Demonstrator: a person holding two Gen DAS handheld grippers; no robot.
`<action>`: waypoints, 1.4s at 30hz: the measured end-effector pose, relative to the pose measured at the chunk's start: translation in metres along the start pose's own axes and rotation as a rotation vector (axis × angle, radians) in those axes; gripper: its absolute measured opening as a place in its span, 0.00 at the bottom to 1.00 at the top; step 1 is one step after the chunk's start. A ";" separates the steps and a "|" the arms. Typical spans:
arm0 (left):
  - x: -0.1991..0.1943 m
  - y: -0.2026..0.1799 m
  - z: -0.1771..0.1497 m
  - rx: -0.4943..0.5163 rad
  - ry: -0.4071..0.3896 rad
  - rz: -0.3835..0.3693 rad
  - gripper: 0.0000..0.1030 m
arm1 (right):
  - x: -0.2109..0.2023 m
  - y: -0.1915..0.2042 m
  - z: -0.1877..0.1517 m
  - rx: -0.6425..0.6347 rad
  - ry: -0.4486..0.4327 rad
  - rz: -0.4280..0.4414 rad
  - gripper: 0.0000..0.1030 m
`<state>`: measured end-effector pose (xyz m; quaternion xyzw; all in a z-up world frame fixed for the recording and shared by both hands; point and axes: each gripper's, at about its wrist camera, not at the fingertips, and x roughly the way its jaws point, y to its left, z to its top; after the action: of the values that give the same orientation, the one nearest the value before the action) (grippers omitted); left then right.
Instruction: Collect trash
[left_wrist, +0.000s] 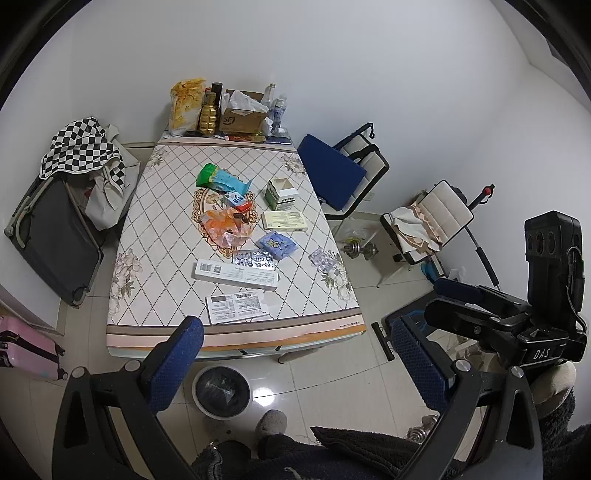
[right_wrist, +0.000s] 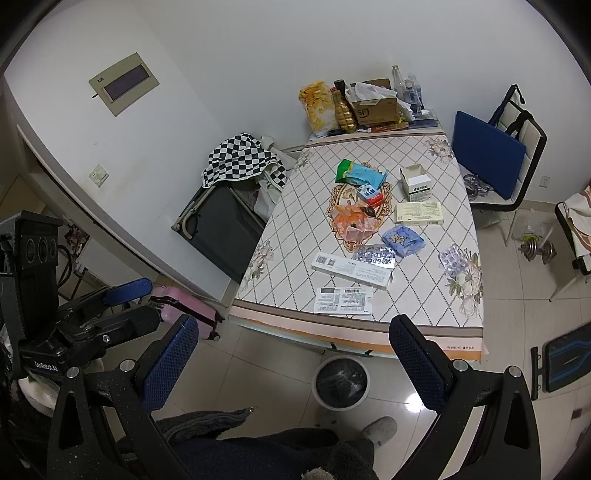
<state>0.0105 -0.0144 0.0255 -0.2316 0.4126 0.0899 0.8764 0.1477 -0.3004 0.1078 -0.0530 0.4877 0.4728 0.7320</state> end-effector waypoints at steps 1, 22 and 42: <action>0.000 -0.001 0.002 0.000 0.001 -0.001 1.00 | 0.000 0.000 0.000 -0.001 0.001 -0.001 1.00; 0.000 -0.007 -0.005 0.013 -0.002 -0.006 1.00 | 0.001 -0.001 -0.002 0.001 0.001 0.001 1.00; 0.004 -0.005 -0.012 0.010 0.005 -0.004 1.00 | 0.022 0.019 0.003 0.020 0.010 -0.005 1.00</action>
<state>0.0065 -0.0243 0.0175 -0.2285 0.4148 0.0856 0.8766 0.1373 -0.2744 0.0997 -0.0496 0.4960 0.4657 0.7312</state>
